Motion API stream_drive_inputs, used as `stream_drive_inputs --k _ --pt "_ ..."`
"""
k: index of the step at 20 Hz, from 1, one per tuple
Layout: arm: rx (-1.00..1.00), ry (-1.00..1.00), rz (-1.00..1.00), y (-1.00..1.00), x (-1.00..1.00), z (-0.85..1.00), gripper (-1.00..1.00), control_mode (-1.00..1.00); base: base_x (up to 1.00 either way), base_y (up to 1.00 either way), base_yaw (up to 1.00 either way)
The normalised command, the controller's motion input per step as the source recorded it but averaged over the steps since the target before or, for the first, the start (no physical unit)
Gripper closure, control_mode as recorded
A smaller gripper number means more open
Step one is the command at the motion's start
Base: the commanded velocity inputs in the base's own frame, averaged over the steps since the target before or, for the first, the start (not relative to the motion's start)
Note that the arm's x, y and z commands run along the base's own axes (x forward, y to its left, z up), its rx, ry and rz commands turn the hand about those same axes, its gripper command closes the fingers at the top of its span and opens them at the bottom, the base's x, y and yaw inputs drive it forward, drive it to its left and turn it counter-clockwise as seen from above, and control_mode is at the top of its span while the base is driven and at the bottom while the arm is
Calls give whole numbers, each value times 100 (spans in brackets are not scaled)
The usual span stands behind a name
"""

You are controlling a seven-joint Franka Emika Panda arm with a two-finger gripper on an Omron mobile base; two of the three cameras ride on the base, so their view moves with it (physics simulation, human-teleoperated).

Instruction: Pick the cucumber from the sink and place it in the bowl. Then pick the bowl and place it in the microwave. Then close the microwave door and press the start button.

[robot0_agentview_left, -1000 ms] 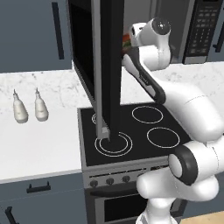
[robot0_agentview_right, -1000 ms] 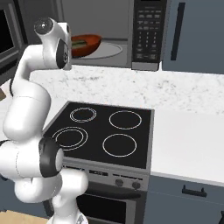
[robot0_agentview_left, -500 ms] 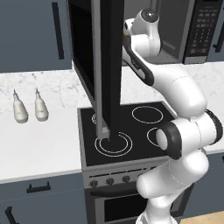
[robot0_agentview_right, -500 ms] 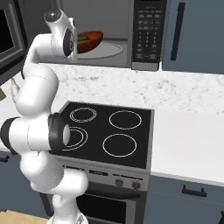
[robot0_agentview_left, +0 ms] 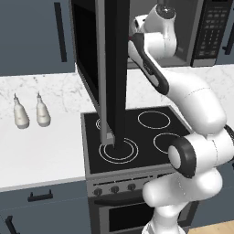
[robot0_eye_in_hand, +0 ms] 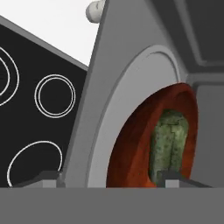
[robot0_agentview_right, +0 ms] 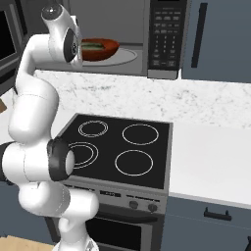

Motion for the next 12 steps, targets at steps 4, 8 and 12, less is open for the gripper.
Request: stream_drive_inputs --k 4,8,12 --pt "-2 -21 0 0 -100 0 -100 -100 0 0 0" --pt "0 -25 1 -8 -100 0 -100 -100 0 0 0" --pt "0 -20 4 -4 -100 27 -100 -100 0 0 0"
